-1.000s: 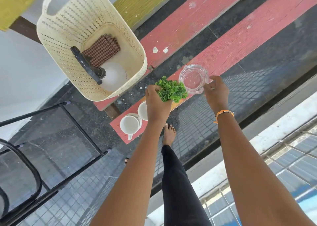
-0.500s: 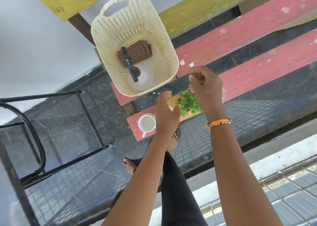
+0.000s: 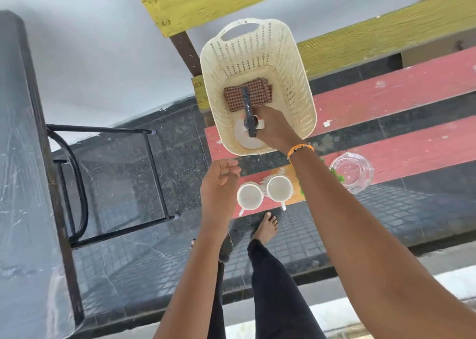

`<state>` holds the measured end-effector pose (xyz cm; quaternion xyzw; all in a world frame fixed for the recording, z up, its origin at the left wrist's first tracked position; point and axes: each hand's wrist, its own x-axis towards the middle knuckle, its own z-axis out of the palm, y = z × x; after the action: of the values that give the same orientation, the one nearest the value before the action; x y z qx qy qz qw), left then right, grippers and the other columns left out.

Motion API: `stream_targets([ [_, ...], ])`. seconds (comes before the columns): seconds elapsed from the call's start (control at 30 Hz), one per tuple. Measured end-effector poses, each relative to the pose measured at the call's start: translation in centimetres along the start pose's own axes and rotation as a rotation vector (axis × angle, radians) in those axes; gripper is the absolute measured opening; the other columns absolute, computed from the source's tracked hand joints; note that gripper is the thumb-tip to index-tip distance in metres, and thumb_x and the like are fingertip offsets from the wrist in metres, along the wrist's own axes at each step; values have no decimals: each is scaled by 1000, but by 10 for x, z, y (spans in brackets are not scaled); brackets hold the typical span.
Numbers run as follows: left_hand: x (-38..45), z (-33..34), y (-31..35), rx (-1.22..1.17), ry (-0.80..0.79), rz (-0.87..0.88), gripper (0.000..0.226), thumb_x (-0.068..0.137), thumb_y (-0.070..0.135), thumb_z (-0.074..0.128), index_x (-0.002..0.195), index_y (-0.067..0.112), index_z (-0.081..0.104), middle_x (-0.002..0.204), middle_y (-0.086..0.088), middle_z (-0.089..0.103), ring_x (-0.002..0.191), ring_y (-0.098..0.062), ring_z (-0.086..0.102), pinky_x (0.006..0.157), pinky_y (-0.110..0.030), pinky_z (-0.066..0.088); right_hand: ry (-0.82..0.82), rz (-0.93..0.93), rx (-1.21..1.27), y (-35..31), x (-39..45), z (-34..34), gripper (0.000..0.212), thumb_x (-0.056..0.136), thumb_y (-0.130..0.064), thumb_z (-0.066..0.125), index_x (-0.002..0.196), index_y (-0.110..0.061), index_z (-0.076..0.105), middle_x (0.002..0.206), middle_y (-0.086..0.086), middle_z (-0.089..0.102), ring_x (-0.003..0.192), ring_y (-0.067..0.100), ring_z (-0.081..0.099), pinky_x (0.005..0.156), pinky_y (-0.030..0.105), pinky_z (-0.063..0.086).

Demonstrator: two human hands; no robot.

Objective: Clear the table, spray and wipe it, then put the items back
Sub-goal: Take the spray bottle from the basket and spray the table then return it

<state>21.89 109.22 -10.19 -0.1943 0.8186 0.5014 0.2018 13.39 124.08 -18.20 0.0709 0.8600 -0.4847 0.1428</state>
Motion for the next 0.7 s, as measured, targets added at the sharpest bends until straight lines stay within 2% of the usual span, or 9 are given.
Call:
stream_targets([
  [0.07,0,-7,1,-23,24,-7,19,90,4,50,99,17,60,90,11,65,87,-6,61,83,-21,47,32,8,31,1,2,5,26,78,0,66,102,-7,66,101,14,68,96,29,60,89,39,47],
  [0.1,-1,-9,2,-30,30,-8,18,90,5,51,99,17,61,88,12,65,86,-6,61,83,-22,47,39,11,40,0,1,6,24,79,0,65,102,-6,65,100,13,69,95,28,61,88,36,48],
  [0.23,-16,-18,9,-59,-2,32,19,90,4,51,95,20,61,89,12,65,84,-1,61,79,-14,46,71,-25,40,-9,-8,7,26,82,5,60,105,-5,64,103,14,67,91,22,58,76,10,39],
  [0.3,-28,-23,14,-83,-30,65,21,90,4,51,93,23,61,89,12,65,80,5,60,75,-9,45,129,-85,35,-22,-16,7,26,81,8,58,104,-3,63,102,15,66,88,19,55,74,4,37],
  [0.37,-39,-33,17,-106,-51,97,21,91,5,52,92,23,61,88,13,65,79,7,60,73,-5,44,211,-155,43,-41,-24,6,24,82,9,55,102,-3,61,100,14,64,89,24,56,80,11,41],
  [0.43,-49,-47,19,-132,-52,125,18,91,6,53,92,22,62,89,13,66,80,7,60,73,-4,44,282,-222,76,-65,-33,3,23,83,7,52,101,-4,59,99,14,61,91,30,56,84,31,46],
  [0.47,-53,-56,20,-149,-44,141,17,91,7,54,93,21,63,90,12,66,81,6,61,73,-5,44,306,-256,93,-80,-39,2,21,83,6,51,101,-3,57,98,16,58,90,32,55,83,36,46],
  [0.6,-71,-104,19,-232,21,209,21,90,3,54,90,22,63,87,13,67,81,5,62,74,-6,45,354,-397,144,-154,-69,7,12,87,0,50,95,8,51,92,25,51,83,29,51,75,29,39],
  [0.7,-87,-154,12,-309,115,251,22,90,4,55,88,24,63,86,12,67,84,-2,63,80,-15,48,339,-521,248,-217,-100,24,14,89,-10,51,93,3,49,85,22,50,75,4,48,71,11,36],
])
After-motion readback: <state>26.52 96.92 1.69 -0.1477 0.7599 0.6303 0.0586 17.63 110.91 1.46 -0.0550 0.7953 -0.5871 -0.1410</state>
